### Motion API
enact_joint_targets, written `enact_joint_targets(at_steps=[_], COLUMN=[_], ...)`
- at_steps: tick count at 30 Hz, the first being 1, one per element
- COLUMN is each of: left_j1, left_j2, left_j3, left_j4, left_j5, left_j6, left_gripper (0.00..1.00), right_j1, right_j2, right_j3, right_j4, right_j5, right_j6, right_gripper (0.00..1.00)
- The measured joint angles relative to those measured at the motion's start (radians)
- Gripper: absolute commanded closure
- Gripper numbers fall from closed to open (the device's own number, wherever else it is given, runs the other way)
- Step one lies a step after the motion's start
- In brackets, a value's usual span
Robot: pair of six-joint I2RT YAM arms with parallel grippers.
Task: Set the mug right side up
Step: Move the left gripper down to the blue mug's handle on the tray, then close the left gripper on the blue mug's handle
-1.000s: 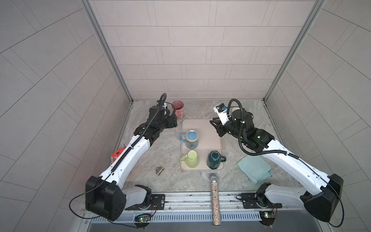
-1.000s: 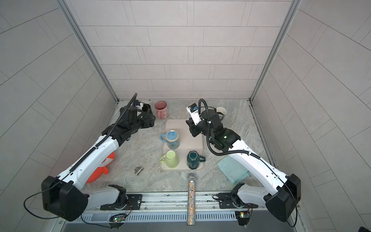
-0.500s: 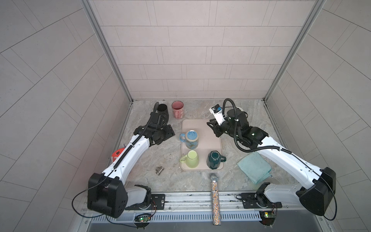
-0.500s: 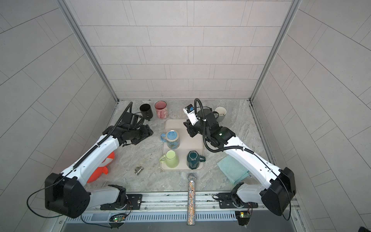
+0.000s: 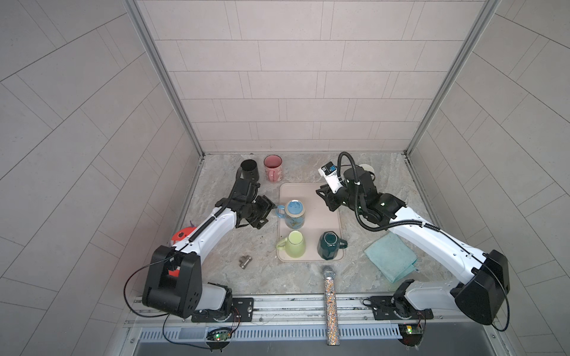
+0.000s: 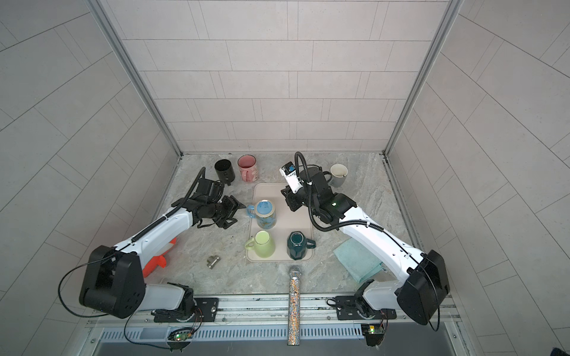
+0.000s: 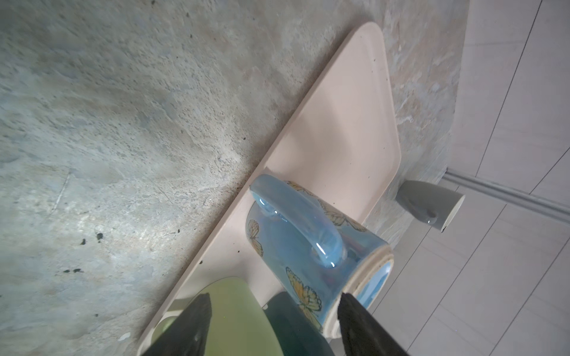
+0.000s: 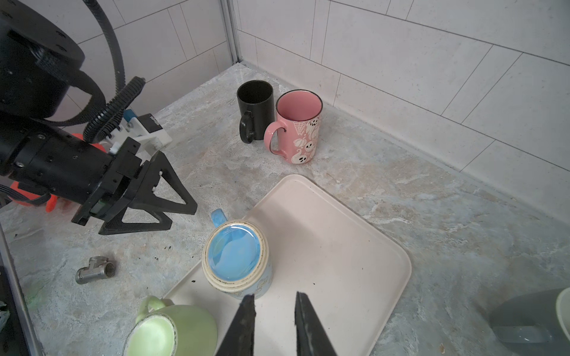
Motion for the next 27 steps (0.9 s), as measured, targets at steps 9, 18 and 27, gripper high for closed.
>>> enact_joint_targets(at_steps=[9, 18, 27], left_j1=[0.003, 0.003, 0.003], left_j2=[0.095, 0.22, 0.266], left_j3=[0.008, 0.022, 0.076], left_j4=[0.113, 0.22, 0.233], left_j5=[0.003, 0.066, 0.109], left_j6=[-0.168, -0.299, -0.354], left_gripper=[0.28, 0.28, 0.28], right_j1=[-0.002, -0.027, -0.048], right_j2=[-0.002, 0.033, 0.092], right_j3=[-0.01, 0.014, 0.035], right_j4=[-0.005, -0.021, -0.027], right_j5=[0.0, -0.022, -0.06], right_j6=[0.002, 0.002, 0.002], right_gripper=[0.75, 0.75, 0.75])
